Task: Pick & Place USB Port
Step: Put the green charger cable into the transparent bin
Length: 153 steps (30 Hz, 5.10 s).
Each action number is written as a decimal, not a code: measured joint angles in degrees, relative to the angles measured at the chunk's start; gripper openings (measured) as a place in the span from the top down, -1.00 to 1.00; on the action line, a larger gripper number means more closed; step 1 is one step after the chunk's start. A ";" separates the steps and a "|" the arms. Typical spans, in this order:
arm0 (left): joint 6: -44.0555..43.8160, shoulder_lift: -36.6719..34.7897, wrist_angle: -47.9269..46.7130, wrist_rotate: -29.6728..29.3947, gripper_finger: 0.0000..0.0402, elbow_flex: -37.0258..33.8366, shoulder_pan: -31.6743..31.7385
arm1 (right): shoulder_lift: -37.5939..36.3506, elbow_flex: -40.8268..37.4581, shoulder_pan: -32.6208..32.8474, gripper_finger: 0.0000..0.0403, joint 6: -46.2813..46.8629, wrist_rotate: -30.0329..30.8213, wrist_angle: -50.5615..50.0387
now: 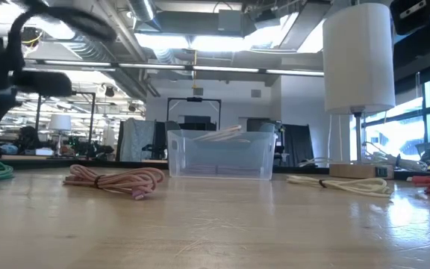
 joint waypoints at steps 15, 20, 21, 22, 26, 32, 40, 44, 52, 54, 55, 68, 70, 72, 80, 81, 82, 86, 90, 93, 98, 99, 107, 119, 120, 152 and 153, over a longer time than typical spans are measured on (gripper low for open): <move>-17.27 0.27 -2.77 -2.53 0.96 -0.47 1.90 | 0.00 0.00 0.00 0.92 0.02 0.00 0.02; -19.07 0.24 -13.95 -2.80 0.97 7.98 2.63 | 0.00 0.00 0.00 0.92 0.04 0.00 0.00; -19.18 0.20 -15.88 -3.68 0.97 10.02 2.80 | 0.00 0.00 0.00 0.92 0.07 0.00 -0.01; -19.36 0.20 -17.68 -4.68 0.97 12.28 3.08 | 0.00 0.00 0.00 0.92 0.04 -0.02 0.04; -18.22 0.17 -23.50 -10.84 0.98 21.03 5.04 | 0.00 0.00 0.00 0.92 0.07 0.00 0.00; -5.92 0.11 -21.07 -20.50 0.98 32.40 11.57 | 0.00 0.00 0.00 0.92 0.07 -0.01 0.00; 20.51 0.00 -6.03 -19.69 0.98 41.15 27.05 | 0.00 0.00 0.00 0.92 0.07 -0.02 0.02; 28.81 0.00 2.60 -12.15 0.98 41.34 35.72 | 0.00 0.00 0.00 0.92 0.07 0.00 0.02; 34.11 2.74 11.06 -5.28 0.98 41.25 47.63 | 0.00 0.00 0.00 0.92 0.07 -0.01 0.00; 35.29 4.45 10.37 -4.09 0.98 41.16 48.78 | -0.01 0.00 0.00 0.92 0.06 -0.01 0.08; 35.94 5.29 11.22 -3.38 0.98 41.15 48.99 | 0.00 0.00 0.00 0.92 0.07 -0.02 -0.02; 35.50 15.10 12.44 -2.25 0.98 41.16 49.29 | 0.00 0.00 0.00 0.92 0.09 -0.02 0.04; 34.51 16.12 12.60 -1.63 0.98 41.16 49.31 | 0.00 0.00 0.00 0.92 0.09 -0.02 0.01; 33.87 17.19 12.59 -1.44 0.98 41.16 49.31 | 0.00 0.00 0.00 0.92 0.08 0.00 0.02; 29.13 17.78 9.84 -3.10 0.98 42.26 48.88 | 0.00 0.00 -0.02 0.92 0.09 0.00 0.04; 28.76 17.62 9.08 -3.69 0.98 43.03 48.79 | 0.00 0.00 -0.02 0.92 0.09 -0.02 0.02; 28.19 17.48 8.94 -3.82 0.98 44.01 48.70 | 0.00 0.00 0.00 0.92 0.09 -0.02 0.04; 24.69 17.33 5.82 -2.75 0.98 46.77 48.59 | 0.00 0.00 0.00 0.92 0.09 -0.01 0.03; 21.17 17.33 5.68 -0.23 0.98 47.14 48.64 | 0.00 0.00 0.00 0.92 0.09 0.00 0.04; 19.23 17.36 5.14 1.23 0.98 47.14 48.65 | 0.00 0.00 -0.01 0.92 0.09 -0.01 0.04; 18.49 17.81 4.22 0.91 0.98 47.14 49.32 | 0.00 0.00 -0.02 0.92 0.09 0.00 0.04; 18.03 17.80 4.49 0.93 0.98 47.14 49.67 | 0.00 0.00 0.00 0.92 0.09 0.00 0.02; 15.80 18.47 6.31 4.03 0.98 47.14 52.31 | 0.00 0.00 0.00 0.92 0.09 -0.02 0.04; 19.54 26.35 7.09 5.44 0.98 47.14 53.12 | -0.02 0.00 -0.02 0.92 0.08 -0.02 0.04; 19.95 26.56 7.39 4.94 0.98 47.14 53.24 | -0.02 0.00 0.00 0.92 0.08 -0.01 0.02; 22.81 27.85 10.07 2.33 0.35 47.14 52.35 | -0.02 0.00 0.00 0.92 0.08 -0.01 0.03; 23.01 27.50 9.46 1.34 0.31 47.11 52.22 | -0.02 0.00 -0.01 0.92 0.09 0.00 0.03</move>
